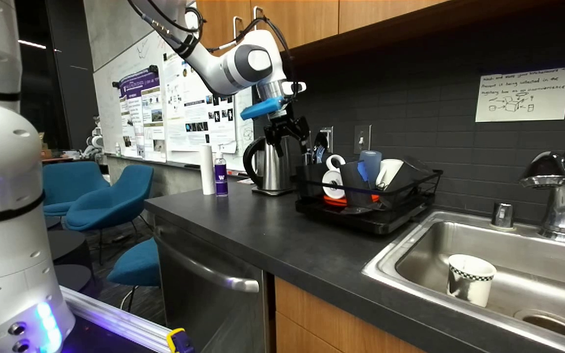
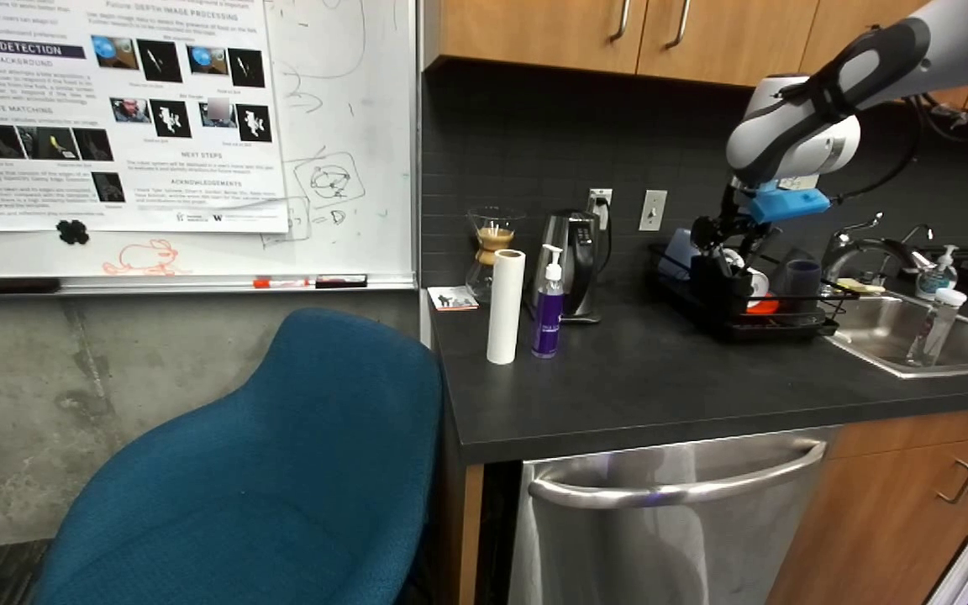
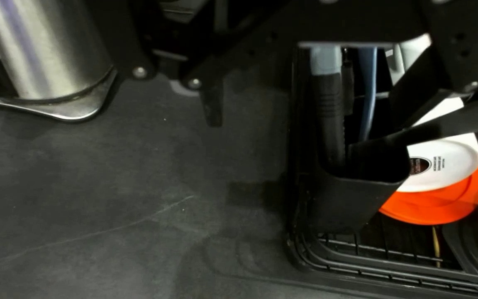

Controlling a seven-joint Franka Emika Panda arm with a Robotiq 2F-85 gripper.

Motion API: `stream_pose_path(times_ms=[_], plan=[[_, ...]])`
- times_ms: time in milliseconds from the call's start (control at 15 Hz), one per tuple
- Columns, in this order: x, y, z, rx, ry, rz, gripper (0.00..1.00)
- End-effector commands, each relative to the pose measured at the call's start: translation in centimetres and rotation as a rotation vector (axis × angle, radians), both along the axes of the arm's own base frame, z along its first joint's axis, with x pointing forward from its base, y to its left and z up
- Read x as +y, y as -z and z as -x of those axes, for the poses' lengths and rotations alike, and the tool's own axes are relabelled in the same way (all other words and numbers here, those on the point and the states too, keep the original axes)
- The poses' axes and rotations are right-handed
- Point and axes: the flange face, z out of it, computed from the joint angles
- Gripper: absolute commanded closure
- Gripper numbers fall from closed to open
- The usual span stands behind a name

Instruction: Remove the pocketknife from the dish rack

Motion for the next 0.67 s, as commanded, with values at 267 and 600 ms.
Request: stream_pose_path(times_ms=[267,600], plan=[[-0.7,0.7,-1.5,0.013,-0.042,0.023,0.0],[-0.9,1.1,-2.2,0.014,-0.04,0.022,0.0]])
